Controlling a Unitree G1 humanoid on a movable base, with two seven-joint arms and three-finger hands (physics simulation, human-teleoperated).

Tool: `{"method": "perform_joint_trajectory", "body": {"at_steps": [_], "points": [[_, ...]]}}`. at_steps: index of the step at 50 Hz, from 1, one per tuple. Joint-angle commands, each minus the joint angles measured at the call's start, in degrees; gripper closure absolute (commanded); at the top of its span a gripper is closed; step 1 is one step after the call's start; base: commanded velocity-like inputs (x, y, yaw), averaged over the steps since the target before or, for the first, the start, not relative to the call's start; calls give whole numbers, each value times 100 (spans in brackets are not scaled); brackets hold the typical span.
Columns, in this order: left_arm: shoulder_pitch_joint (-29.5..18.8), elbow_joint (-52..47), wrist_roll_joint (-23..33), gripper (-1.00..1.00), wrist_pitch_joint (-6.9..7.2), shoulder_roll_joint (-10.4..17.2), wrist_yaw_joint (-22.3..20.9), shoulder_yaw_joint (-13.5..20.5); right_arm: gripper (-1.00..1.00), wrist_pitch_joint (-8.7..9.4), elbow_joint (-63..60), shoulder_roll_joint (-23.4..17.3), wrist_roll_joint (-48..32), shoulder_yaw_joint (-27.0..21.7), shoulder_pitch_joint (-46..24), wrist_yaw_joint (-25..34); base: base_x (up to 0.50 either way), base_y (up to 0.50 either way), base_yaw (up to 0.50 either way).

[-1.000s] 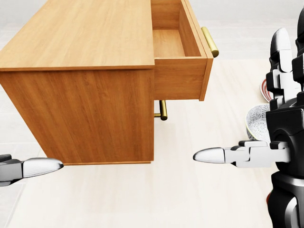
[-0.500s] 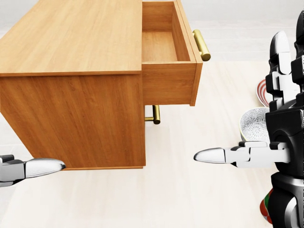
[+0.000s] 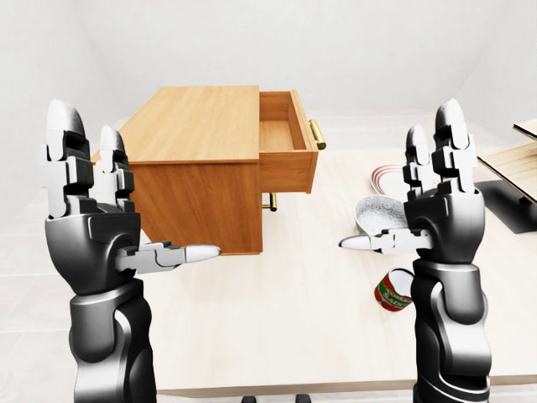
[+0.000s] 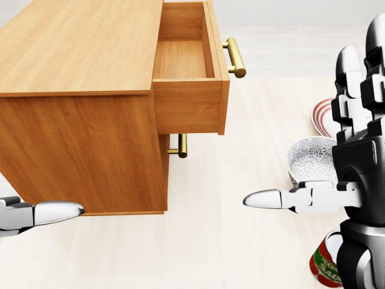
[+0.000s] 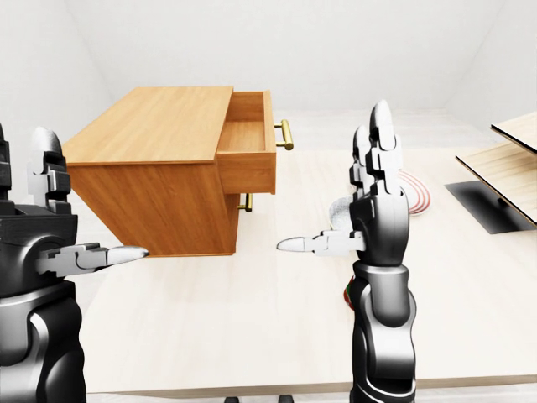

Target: Close the top drawer of the cabinet.

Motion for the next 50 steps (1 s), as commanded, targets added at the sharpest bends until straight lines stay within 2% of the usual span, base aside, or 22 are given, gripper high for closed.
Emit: {"method": "perform_joint_trajectory", "body": {"at_steps": [1, 7, 15, 19, 23, 24, 32, 38, 50], "points": [[0, -6, -11, -100, 0, -3, 4, 8, -100, 0, -12, 5, -52, 38, 43, 84, 27, 0, 0], [12, 7, -15, -100, 0, -5, -1, 9, -100, 0, 54, 29, -147, 65, 54, 68, 38, 0, 0], [37, 24, -3, -100, 0, -9, -6, -13, -100, 0, 155, 37, -245, 43, 31, 3, 0, 0, 0], [129, -102, 58, -100, 0, 9, -150, -212, -100, 0, 286, 38, -270, 34, -81, -45, 0, 0, 0], [65, -52, -10, -100, 0, -68, -124, -129, -100, 0, 553, 180, 111, -169, -259, -89, 0, 0, 0], [77, -44, 4, -100, 0, -63, -122, -137, -100, 0, 734, 75, -71, -116, -291, -183, 0, 0, 0], [31, -168, -32, -100, 0, -44, -86, -137, -100, 0, 1499, -134, 32, -60, -556, -174, 0, 0, 0], [24, -170, -21, -100, 0, -30, -99, -138, -100, 0, 1949, -166, 86, -133, -739, -272, 0, 0, 0], [-43, -175, -27, -100, 0, -29, -80, -150, -100, 0, 2753, -92, -136, 212, -882, -372, 0, 0, 0]]}}
